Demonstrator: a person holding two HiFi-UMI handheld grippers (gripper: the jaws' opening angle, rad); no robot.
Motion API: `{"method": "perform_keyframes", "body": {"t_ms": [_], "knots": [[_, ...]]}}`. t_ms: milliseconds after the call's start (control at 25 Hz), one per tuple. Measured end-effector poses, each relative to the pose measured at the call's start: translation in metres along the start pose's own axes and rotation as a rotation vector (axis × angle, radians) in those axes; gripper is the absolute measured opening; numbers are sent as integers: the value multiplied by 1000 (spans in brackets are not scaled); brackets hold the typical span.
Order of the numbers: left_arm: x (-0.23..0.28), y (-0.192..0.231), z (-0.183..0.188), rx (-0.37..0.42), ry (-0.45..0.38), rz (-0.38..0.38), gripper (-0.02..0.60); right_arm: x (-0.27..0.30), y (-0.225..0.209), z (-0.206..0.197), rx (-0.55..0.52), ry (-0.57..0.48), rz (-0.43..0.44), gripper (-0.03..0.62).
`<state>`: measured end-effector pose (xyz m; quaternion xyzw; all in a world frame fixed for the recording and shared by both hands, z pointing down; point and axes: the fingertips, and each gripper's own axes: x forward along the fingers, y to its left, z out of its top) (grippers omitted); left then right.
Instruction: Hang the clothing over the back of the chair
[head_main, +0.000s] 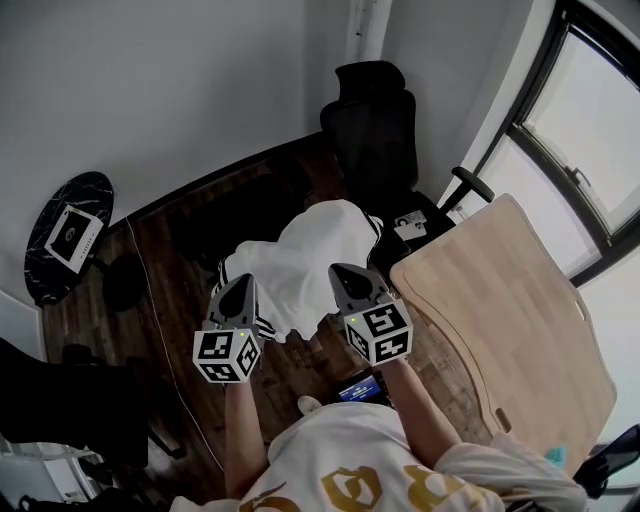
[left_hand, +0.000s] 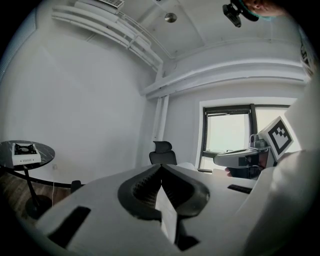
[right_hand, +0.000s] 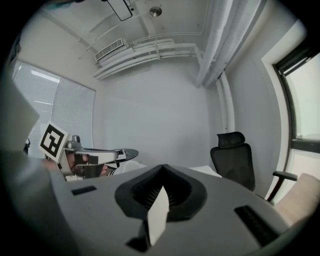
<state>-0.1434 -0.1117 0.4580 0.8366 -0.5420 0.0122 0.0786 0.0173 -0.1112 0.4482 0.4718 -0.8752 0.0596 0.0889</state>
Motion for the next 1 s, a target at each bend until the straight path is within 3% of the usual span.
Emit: {"method": "perform_keyframes", "body": {"t_ms": [200, 1000], "knots": [[-1, -7, -2, -3, -1, -34, 21, -3, -2, -2, -24, 18, -8, 11], [-9, -3, 0, 5, 8, -38, 21, 3, 2, -5, -83, 52, 1, 11]]}}
